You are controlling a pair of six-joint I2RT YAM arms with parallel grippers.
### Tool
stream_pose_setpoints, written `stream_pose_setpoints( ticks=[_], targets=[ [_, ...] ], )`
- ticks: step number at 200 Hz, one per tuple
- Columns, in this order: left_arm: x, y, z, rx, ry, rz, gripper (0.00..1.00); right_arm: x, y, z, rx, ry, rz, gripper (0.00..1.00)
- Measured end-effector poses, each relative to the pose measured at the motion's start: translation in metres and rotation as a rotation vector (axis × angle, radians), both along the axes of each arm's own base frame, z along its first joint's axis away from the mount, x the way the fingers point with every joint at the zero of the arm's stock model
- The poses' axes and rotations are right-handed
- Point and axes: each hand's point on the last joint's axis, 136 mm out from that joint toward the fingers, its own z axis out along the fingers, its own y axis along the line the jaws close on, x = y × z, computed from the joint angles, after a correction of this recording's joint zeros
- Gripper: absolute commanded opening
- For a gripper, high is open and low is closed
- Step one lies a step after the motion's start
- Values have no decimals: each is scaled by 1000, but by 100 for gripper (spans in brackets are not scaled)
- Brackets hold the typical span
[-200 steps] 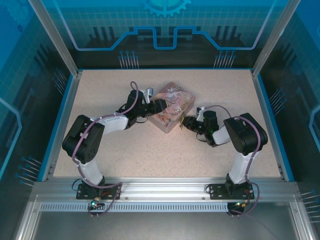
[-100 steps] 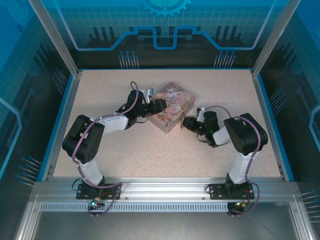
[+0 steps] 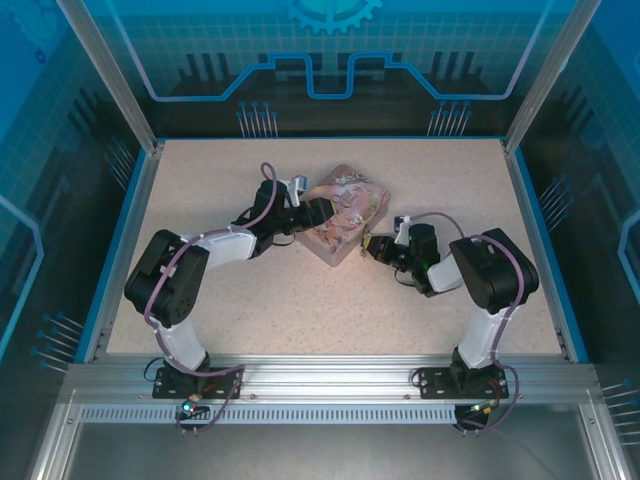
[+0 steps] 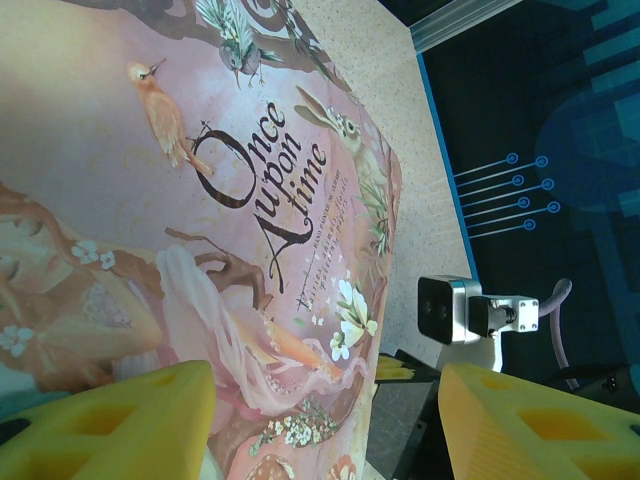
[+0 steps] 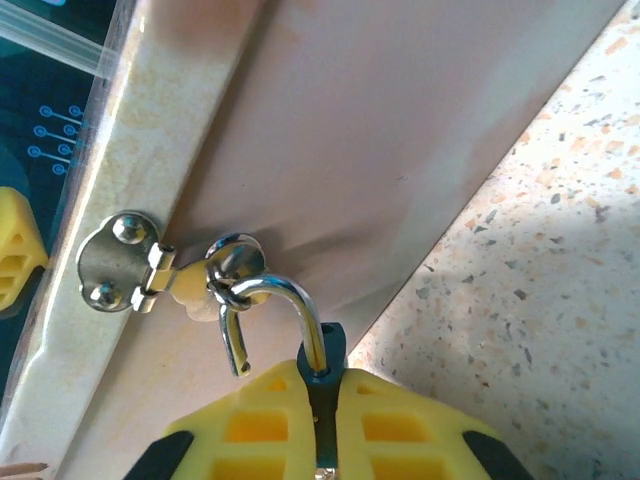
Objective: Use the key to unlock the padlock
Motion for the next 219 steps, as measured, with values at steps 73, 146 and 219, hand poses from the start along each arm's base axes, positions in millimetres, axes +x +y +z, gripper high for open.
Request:
stream_pose_setpoints(
  ticks=[73,146,219],
  targets=[
    [0,0,-1,1,1,1,62,2,-1,1,5,5,-9,4],
    [-1,1,-1,-6,-16,2,62,6,-1,3,6,42,-18,4],
    [0,1,-1,-7,-23,5,62,10,-5,10,15,74,-69,3]
  ],
)
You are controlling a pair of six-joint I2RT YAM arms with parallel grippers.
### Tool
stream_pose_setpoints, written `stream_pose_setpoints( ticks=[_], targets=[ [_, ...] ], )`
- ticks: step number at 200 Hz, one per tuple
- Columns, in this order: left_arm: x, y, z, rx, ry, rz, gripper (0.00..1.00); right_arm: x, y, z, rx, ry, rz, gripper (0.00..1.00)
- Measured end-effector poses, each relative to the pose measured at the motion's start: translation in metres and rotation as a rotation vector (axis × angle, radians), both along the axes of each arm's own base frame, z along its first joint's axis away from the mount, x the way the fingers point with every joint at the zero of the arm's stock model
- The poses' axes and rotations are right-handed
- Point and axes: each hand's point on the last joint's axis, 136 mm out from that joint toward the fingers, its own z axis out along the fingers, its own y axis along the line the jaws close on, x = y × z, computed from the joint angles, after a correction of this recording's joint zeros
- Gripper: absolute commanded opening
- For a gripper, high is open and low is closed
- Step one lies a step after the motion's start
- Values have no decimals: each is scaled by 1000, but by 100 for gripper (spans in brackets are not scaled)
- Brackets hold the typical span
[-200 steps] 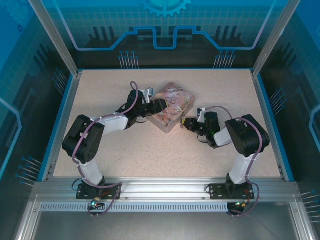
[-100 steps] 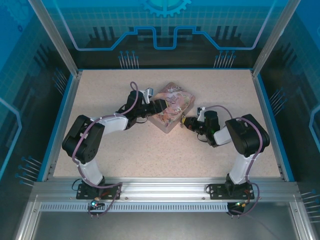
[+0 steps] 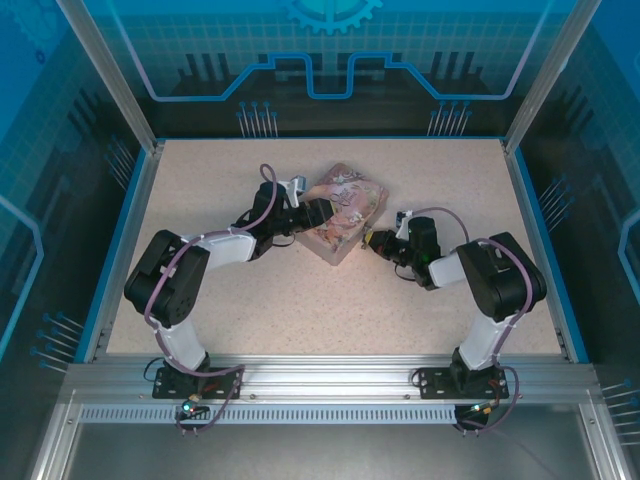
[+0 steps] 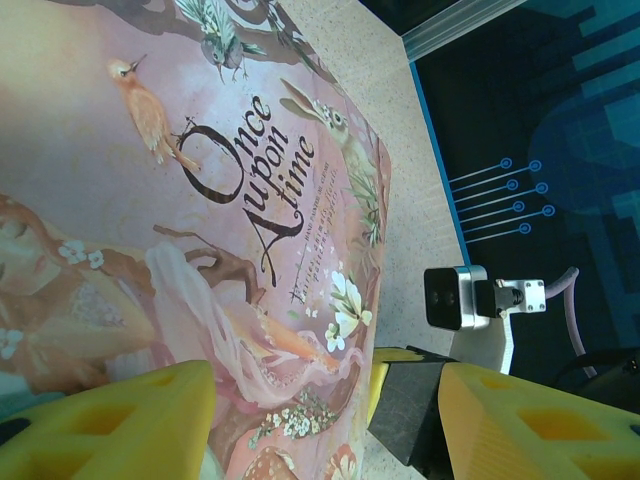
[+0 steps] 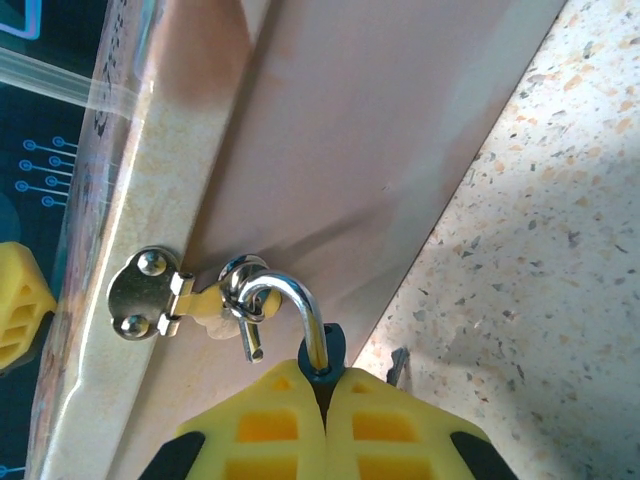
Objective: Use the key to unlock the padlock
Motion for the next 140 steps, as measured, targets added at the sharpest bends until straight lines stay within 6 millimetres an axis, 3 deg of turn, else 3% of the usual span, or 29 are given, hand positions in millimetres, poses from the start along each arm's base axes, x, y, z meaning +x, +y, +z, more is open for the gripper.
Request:
stream_pose_setpoints(
  ticks=[140],
  targets=[
    [-3,-8,-1,12,-9,-2,62,8,-8,8,79,59,-130,3]
  ],
)
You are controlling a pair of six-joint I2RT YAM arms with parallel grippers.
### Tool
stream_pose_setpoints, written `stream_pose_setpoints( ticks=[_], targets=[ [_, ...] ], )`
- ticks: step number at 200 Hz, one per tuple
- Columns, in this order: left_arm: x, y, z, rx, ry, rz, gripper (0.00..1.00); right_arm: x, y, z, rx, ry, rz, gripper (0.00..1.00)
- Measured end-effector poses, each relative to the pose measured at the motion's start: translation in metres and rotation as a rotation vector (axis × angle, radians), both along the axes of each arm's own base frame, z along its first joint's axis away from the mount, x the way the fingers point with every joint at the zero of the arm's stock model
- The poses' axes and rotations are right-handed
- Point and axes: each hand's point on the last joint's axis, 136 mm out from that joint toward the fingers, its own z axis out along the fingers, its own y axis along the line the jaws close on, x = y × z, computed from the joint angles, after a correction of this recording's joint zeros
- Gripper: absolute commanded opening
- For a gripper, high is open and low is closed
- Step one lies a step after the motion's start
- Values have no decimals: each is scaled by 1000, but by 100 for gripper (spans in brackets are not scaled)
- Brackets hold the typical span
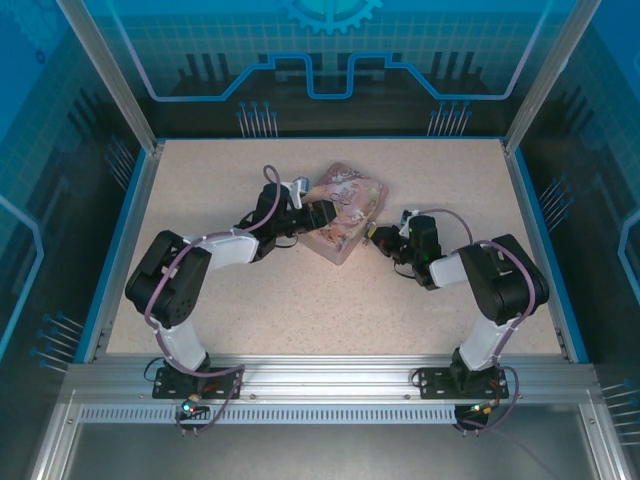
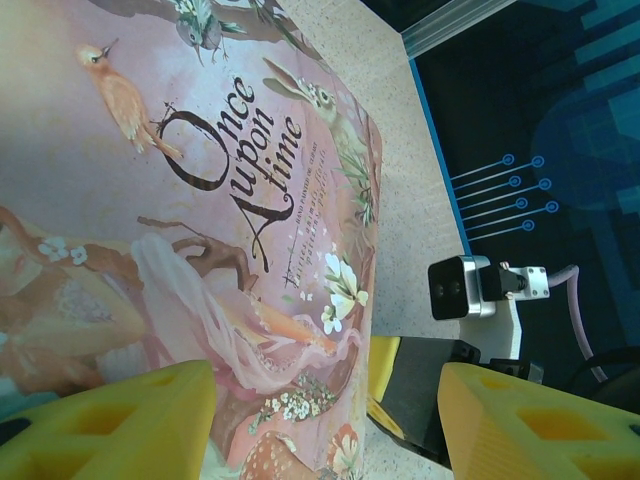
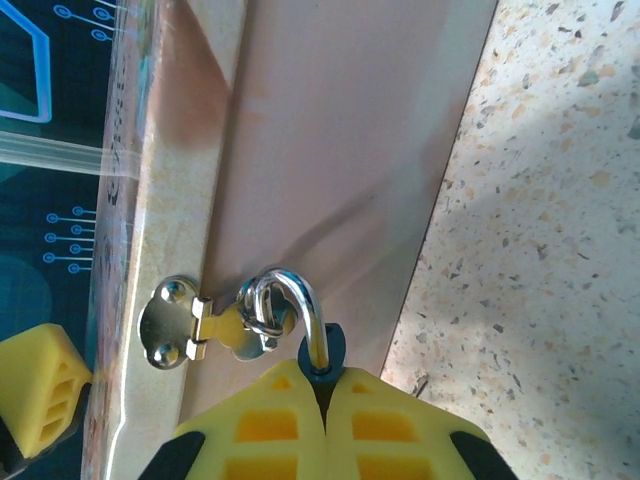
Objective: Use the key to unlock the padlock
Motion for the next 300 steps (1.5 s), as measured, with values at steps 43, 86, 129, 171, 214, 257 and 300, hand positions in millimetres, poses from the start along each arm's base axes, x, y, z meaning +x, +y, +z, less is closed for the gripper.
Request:
stream_pose_setpoints(
  ticks=[43,86,129,171,214,257,300],
  targets=[
    [-1,-2,0,3,-3,1,62,3,-3,1,-9,11,-22,3],
    [-1,-1,-1,7,-5,2,62,13,-18,4,-36,-2,-109,3],
    [-2,0,0,4,-13,5,63,15,-22,5,-41,3,-136,3],
    [-5,2,5,8,-5,6,74,6,-31,28,-128,-39,-117,4],
    [-11,25,12,26,59,32,84,-22,-44,74,-263,-136,7,5],
    [-10,80,37,27,72,142,97,-78,-26,98,-295,-133,265,6],
    [-27,110,75,16,-14,193,99,-138,7,66,-219,-11,478,8]
  ],
)
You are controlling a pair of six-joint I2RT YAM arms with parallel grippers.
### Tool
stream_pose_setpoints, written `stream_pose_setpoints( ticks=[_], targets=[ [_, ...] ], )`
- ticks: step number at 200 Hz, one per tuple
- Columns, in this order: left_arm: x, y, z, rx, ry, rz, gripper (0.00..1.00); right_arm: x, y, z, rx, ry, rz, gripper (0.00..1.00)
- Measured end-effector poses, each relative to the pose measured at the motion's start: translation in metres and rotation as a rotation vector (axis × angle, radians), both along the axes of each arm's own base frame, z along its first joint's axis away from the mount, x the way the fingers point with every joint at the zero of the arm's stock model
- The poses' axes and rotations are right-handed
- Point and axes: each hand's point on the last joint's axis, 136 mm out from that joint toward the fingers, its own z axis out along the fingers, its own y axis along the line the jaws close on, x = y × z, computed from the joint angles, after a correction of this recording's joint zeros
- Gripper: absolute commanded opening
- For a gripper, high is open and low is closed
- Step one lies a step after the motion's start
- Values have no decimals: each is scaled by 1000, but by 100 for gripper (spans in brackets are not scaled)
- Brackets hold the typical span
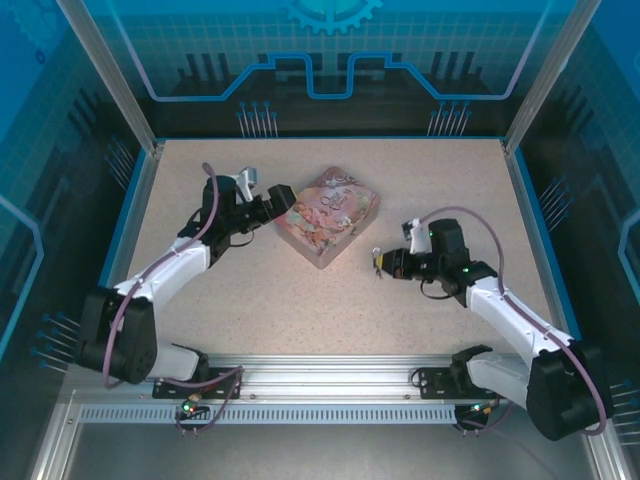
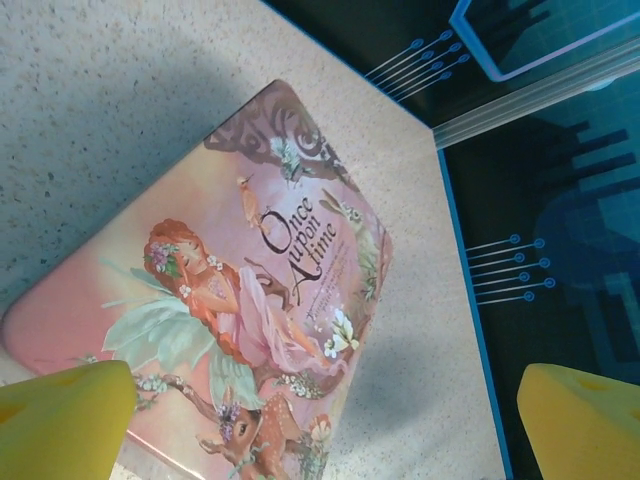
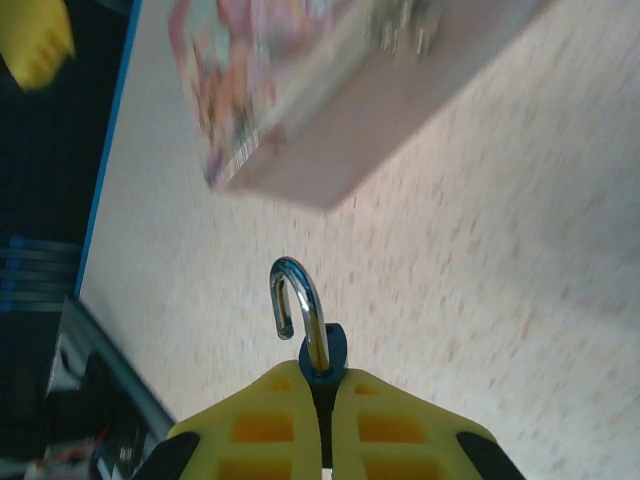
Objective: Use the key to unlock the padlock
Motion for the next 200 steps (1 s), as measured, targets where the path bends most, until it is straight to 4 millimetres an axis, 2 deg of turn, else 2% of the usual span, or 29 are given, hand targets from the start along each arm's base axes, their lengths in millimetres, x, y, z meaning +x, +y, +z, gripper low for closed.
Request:
stream_pose_setpoints(
  ticks=[23,47,62,87,116,137,154,170,186,200],
  targets=[
    [-12,8,4,0,-4,14,99,-29,10,-37,2,138,50,9],
    [-24,14,4,7,8,29,99,-39,11,-62,-14,241,60,9],
    [-30,16,5,11,10,35,99,-40,10,-70,-26,263,56,11],
    [-37,20,10,16,4,49,99,-38,5,-77,-54,264,30,20],
    [-40,25,10,23,9,64,99,-34,-4,-82,-74,264,-5,25],
    [-40,28,8,30,19,75,99,-31,-13,-87,-89,276,-29,36],
    [-40,32,5,35,31,84,99,-31,-21,-88,-114,280,-55,48],
    [-40,38,3,50,35,95,99,-31,-31,-81,-152,244,-83,58],
    [-41,46,4,65,35,121,99,-26,-42,-59,-185,162,-124,65],
    [-42,55,6,84,25,144,99,-14,-52,-29,-218,62,-161,75]
  ],
)
